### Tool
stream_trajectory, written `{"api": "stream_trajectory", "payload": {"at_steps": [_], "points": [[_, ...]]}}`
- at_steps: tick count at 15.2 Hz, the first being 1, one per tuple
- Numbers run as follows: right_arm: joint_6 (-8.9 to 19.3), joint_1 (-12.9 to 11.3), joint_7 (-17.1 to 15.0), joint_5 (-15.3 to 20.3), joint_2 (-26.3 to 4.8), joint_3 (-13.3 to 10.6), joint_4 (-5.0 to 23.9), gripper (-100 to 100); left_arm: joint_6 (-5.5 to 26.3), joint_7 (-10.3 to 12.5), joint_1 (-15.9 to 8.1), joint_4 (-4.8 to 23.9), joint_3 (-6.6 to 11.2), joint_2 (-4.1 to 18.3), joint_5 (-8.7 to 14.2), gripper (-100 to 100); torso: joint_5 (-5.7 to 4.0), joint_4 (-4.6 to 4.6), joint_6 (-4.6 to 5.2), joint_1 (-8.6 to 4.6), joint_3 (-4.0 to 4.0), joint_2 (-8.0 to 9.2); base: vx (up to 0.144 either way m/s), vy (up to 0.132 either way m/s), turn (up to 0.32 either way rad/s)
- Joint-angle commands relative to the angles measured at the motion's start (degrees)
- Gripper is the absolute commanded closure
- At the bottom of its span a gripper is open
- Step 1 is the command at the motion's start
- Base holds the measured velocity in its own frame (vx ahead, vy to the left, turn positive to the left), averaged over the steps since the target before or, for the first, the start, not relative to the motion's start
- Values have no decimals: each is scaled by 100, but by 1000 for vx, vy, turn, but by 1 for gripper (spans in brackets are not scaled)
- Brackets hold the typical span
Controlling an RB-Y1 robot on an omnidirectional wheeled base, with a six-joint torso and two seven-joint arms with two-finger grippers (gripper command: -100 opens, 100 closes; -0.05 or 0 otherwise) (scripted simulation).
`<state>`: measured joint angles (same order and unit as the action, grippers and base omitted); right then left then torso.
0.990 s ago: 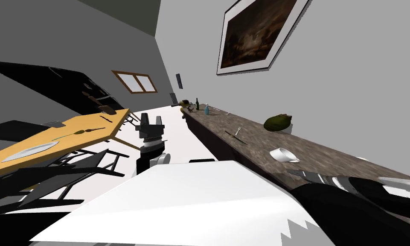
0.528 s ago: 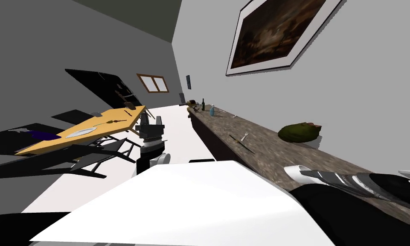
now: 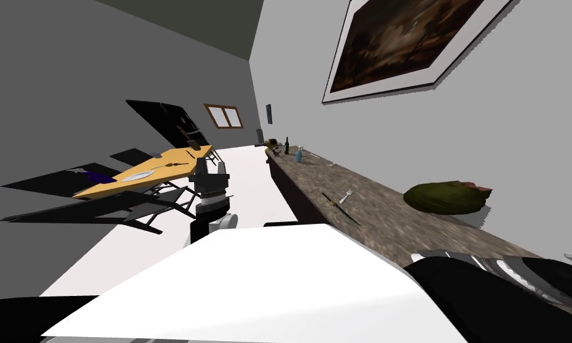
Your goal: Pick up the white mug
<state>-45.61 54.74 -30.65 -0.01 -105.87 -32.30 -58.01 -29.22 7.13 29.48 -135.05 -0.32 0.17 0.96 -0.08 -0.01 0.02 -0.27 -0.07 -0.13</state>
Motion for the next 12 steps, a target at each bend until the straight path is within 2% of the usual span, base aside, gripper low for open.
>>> {"api": "stream_trajectory", "payload": {"at_steps": [1,5,6,7,11,12], "points": [[93,-25,29,48,178,-20,26,-100,0,0,0,0,0,0,0,0,0,0,0,0,0,0,2,-14,91],[232,-63,73,120,445,-50,64,-100,0,0,0,0,-1,-1,0,0,6,1,0,23,3,5,1,0,98],[163,-58,58,103,360,-41,73,-100,0,0,0,0,-1,-1,0,0,6,2,0,25,4,6,0,1,31],[170,-66,60,118,386,-45,85,100,0,0,0,0,-1,-1,0,0,7,2,0,25,4,6,0,0,0],[171,-67,53,111,386,-42,86,100,0,0,0,0,-1,-1,0,0,6,-2,-4,27,1,3,0,0,0],[116,-31,36,60,222,-25,32,100,0,0,0,0,-1,-1,0,0,6,-3,-4,28,0,2,0,1,-94]]}}
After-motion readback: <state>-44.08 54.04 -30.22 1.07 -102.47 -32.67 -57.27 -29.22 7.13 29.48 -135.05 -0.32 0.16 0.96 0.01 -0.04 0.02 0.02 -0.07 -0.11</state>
